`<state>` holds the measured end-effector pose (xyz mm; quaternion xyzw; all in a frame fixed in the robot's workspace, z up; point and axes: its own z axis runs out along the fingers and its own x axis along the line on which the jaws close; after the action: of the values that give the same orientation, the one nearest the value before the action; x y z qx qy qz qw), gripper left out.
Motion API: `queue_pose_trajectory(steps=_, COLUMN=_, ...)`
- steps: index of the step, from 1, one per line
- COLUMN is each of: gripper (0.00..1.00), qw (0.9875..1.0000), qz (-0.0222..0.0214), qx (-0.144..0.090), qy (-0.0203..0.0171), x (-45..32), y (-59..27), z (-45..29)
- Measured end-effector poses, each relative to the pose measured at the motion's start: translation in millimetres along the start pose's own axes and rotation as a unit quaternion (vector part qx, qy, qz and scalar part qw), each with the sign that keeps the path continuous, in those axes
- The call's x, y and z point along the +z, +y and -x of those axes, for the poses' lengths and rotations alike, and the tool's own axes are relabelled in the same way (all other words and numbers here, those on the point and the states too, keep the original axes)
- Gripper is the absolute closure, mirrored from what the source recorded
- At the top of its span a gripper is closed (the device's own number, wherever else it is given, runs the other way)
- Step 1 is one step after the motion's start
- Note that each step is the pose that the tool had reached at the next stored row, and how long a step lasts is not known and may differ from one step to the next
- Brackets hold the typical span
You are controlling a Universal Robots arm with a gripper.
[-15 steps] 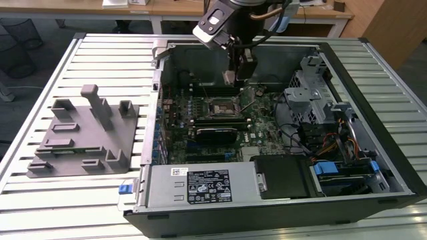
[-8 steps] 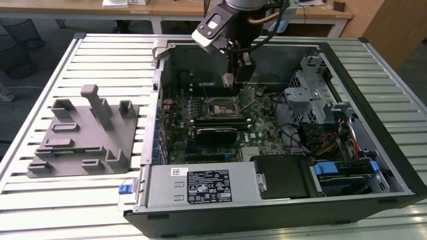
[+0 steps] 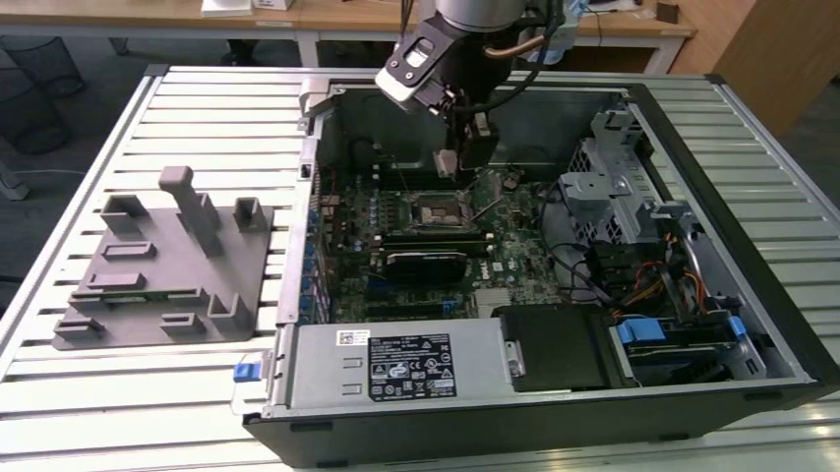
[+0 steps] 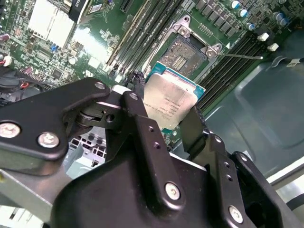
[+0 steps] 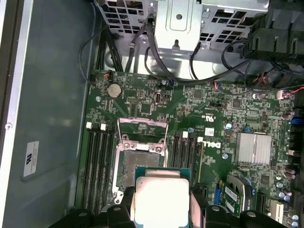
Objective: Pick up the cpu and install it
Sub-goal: 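Place the cpu into insertion slot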
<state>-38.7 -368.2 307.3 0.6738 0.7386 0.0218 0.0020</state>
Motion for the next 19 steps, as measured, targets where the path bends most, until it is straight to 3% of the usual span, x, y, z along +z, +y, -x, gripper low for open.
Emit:
queue_pose_trajectory(steps=7, gripper=0.46, qw=1.0, qz=0.0, qx=0.0, qy=-0.0001, x=11.1, y=-3.0, z=-0.8)
queue_pose_trajectory(steps=15, gripper=0.46, qw=1.0, qz=0.0002, qx=0.008, qy=-0.0003, x=24.8, y=-2.2, z=-14.4)
queue_pose_trajectory(steps=19, gripper=0.46, qw=1.0, qz=0.0003, qx=0.009, qy=-0.0003, x=32.1, y=-4.7, z=-16.0)
